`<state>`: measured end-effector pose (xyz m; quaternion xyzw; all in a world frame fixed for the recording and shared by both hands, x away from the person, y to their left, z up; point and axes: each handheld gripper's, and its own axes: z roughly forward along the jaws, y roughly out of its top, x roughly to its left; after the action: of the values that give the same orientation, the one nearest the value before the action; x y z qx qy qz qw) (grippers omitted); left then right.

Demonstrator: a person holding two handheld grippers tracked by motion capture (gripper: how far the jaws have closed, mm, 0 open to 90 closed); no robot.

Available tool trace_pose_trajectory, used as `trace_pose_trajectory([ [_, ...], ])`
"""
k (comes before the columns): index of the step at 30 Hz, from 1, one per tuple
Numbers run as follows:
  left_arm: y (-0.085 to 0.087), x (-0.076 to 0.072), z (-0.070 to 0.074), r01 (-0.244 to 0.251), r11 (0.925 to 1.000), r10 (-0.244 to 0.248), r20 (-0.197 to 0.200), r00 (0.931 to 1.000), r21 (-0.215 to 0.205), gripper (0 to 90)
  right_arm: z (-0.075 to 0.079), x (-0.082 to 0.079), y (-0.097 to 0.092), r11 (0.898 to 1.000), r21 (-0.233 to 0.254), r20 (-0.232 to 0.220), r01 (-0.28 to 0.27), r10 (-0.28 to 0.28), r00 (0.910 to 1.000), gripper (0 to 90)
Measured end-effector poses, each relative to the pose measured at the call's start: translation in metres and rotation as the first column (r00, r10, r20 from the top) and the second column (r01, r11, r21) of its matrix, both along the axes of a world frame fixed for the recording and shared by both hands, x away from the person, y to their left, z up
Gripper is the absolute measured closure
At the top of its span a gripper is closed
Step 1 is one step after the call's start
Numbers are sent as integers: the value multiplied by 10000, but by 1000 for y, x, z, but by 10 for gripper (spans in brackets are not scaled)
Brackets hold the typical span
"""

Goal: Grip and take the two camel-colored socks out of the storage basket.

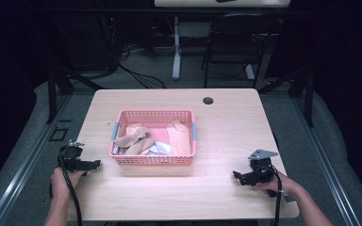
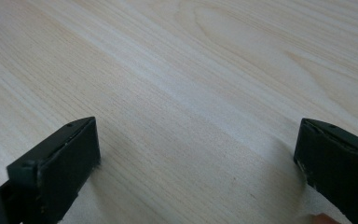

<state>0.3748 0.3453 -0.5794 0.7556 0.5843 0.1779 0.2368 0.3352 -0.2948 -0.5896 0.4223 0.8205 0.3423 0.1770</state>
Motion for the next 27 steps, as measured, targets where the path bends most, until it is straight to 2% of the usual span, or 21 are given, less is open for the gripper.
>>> trace_pose_trajectory([
  [7, 0, 0, 0, 109, 9999, -109, -4, 9999, 38, 0, 0, 0, 0, 10000, 2, -21, -32, 32, 10000, 0],
  [11, 1, 2, 2, 136, 9999, -134, -220, 9997, 82, 1, 0, 0, 0, 10000, -50, -41, -55, 55, 10000, 0],
  [12, 1, 2, 3, 115, 9999, -117, -379, 9992, -62, 1, 0, 0, 0, 10000, 11, -24, -38, 38, 10000, 0],
  [14, 5, 2, 10, -29, 9993, 18, -299, 9996, -379, 1, 0, 0, 0, 10000, -70, -31, -30, 30, 10000, 0],
  [17, 8, 3, 18, -42, 9986, 29, -264, 9996, -522, 1, 0, 0, 0, 10000, 13, -17, -12, 12, 10000, 0],
  [19, 9, 2, 25, -17, 9968, 1, -195, 9998, -793, 1, 0, 0, 0, 10000, 12, -16, -11, 11, 10000, 0],
  [20, 8, 1, 31, 85, 9972, -101, -203, 9997, -749, 1, 0, 0, 0, 10000, 7, -15, -6, 6, 10000, 0],
  [23, 7, -1, 36, 179, 9966, -202, -273, 9994, -803, 1, 0, 0, 0, 10000, -1, -40, 15, -15, 10000, 0],
  [27, 2, -1, 48, 428, 9955, -441, -133, 9989, -840, 1, 0, -1, 0, 10000, 3, -31, 87, -87, 10000, 0],
])
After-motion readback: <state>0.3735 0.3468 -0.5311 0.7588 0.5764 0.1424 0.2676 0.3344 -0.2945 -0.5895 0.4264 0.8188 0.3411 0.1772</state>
